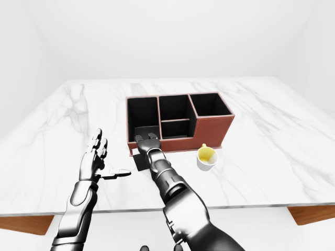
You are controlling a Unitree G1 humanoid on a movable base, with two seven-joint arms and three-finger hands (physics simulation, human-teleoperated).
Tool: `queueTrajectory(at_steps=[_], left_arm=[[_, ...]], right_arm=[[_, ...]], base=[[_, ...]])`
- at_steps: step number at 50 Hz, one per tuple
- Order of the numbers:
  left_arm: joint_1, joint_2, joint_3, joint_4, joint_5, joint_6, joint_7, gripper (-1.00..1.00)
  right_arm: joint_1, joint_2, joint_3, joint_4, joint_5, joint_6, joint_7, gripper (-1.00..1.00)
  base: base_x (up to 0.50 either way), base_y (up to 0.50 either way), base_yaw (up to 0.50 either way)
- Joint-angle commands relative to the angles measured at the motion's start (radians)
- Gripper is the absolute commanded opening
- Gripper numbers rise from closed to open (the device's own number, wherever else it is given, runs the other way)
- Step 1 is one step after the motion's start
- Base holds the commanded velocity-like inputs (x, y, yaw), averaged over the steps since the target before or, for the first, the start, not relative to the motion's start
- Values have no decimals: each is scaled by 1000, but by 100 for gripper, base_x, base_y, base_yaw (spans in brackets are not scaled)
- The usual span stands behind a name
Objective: Pick up the book and place it in the caddy.
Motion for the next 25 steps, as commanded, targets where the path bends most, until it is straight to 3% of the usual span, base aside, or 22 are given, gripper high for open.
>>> queueTrajectory(at_steps=[1, 19, 25], left_arm=[[0, 1, 1, -4, -2, 3, -1, 100], [-3, 2, 4, 6, -5, -5, -2, 100], [3, 0, 2, -7, -4, 3, -1, 100]], right_arm=[[-10, 4, -5, 32, -23, 0, 10, 100], [-9, 18, -3, 43, -65, 0, 13, 100], [-9, 19, -2, 45, -75, 0, 11, 100]], base=[[0, 0, 0], [0, 0, 0], [0, 0, 0]])
